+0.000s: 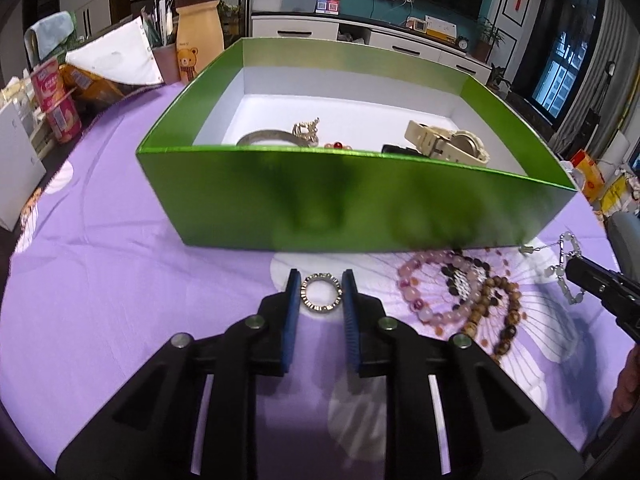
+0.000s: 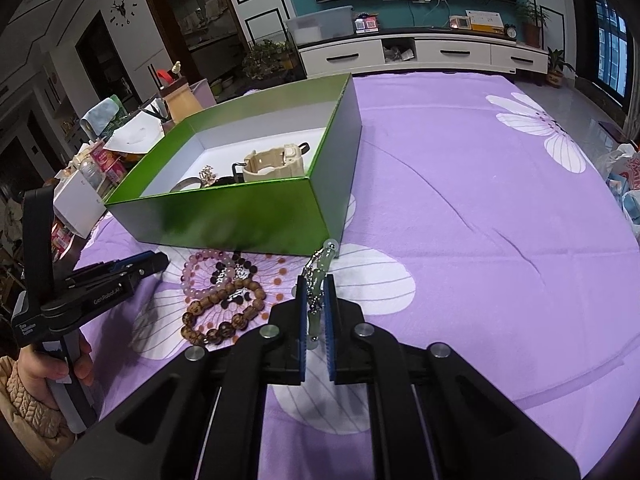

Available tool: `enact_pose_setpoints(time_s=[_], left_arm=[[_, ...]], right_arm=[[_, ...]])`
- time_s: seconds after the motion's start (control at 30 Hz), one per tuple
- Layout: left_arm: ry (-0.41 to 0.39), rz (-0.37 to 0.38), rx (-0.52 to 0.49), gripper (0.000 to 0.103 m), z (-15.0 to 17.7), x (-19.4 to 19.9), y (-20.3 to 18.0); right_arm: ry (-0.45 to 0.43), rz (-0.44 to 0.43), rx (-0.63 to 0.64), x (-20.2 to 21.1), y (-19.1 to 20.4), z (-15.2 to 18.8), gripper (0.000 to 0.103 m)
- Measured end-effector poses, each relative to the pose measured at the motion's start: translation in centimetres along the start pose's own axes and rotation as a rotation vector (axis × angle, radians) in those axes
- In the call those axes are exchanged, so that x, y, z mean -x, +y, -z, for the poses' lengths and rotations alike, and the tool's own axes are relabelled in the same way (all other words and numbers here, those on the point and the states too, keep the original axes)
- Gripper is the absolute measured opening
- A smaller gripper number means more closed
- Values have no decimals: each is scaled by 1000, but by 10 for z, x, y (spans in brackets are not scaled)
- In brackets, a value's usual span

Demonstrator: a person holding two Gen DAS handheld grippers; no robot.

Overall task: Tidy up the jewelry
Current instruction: 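Grasp the silver ring with the left gripper while the right gripper grasps the jade chain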

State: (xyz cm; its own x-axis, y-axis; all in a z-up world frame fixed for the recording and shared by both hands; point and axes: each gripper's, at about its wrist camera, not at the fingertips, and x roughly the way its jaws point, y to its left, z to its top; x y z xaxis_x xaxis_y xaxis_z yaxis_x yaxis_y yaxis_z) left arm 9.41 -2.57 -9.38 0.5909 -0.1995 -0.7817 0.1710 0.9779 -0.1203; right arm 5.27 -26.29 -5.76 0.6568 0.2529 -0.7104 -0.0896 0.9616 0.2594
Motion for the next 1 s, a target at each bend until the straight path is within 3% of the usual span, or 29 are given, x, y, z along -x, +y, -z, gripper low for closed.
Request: enact_pose_setpoints(time_s=[0.43, 1.0], left_arm=[[-21, 94, 66, 21, 11, 48, 8], [-135, 102, 40, 20, -23, 91, 0]], right_arm=[[-50, -20, 15, 30, 12, -4, 7], [-159, -67, 75, 63, 29, -37, 7]])
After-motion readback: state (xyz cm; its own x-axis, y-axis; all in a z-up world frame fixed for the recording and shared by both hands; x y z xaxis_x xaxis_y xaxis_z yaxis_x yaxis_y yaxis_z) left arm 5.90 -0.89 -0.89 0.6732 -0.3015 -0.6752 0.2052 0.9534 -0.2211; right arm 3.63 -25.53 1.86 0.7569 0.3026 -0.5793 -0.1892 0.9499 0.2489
